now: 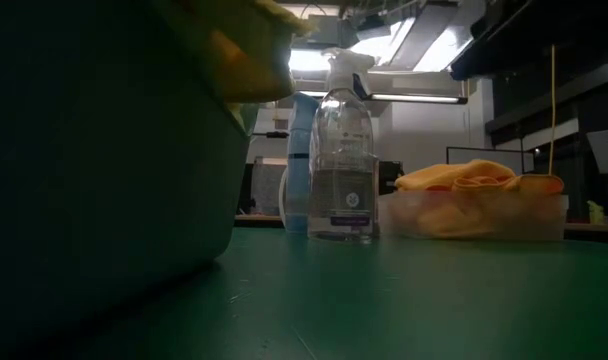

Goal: Sort microfiber towel by color & place in baskets
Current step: Put the green towel into the wire basket, then put the pink towel into the orange bin

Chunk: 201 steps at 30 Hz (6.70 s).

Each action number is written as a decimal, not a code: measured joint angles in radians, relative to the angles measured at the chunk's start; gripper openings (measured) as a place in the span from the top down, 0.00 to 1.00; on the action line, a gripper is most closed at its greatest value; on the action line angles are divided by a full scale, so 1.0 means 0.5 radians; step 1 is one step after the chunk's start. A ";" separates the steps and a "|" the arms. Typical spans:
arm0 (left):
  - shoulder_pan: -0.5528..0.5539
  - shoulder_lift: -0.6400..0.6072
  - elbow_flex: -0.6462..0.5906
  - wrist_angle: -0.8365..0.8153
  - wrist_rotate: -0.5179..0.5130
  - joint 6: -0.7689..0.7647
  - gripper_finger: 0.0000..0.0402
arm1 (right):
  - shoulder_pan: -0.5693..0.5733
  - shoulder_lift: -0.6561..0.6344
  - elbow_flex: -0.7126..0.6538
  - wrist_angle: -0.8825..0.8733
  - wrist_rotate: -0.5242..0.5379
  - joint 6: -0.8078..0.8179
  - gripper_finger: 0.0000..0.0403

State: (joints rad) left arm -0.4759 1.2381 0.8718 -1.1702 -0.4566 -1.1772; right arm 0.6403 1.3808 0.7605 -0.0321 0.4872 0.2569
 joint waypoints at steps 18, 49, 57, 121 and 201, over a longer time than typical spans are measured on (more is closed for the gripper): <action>0.000 -0.003 0.519 -0.273 0.169 0.001 0.67 | 0.002 0.000 -0.001 0.063 -0.125 0.000 0.54; 1.046 -0.002 1.070 -0.340 -0.073 0.712 0.60 | -0.069 0.001 -0.002 0.061 -0.046 -0.219 0.54; 1.887 0.011 1.070 -0.340 0.386 1.155 0.60 | -0.479 0.001 -0.002 0.061 -0.354 -0.355 0.54; 2.951 1.183 0.935 0.052 0.632 2.990 0.60 | -0.955 0.002 -0.002 0.059 -0.415 -0.525 0.54; 2.935 0.925 0.604 0.480 0.904 2.623 0.72 | -0.997 -0.056 -0.002 -0.092 -0.385 -0.533 0.54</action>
State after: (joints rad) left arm 0.9916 1.7005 1.1740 -0.9302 -0.0047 0.1341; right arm 0.1417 1.3529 0.7595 -0.0780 0.2947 -0.0093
